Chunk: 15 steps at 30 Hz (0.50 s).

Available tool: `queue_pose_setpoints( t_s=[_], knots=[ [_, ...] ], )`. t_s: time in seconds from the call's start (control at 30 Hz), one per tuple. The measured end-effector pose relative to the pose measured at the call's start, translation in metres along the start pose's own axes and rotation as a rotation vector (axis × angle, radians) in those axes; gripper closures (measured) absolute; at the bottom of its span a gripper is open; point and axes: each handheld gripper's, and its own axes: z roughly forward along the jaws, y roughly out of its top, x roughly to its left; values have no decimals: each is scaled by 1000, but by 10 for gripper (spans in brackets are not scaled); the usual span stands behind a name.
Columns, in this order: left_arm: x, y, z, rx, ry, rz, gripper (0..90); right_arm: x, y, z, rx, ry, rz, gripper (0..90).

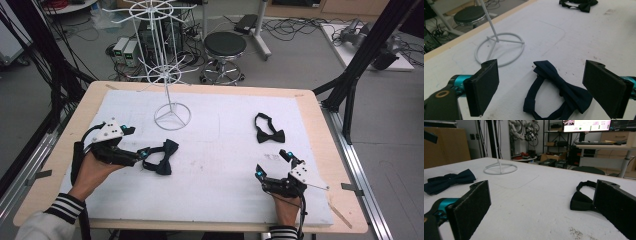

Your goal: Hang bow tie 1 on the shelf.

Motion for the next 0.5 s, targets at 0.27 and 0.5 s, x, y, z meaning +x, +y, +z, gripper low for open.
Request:
queue_pose_setpoints(
  t_s=[0.27,0.5],
  knots=[
    [-4,5,18,74,-34,11,143,0,0,-1,-6,-4,2,7],
    [-8,10,33,152,-72,26,170,0,0,0,-9,-3,4,8]
  ],
)
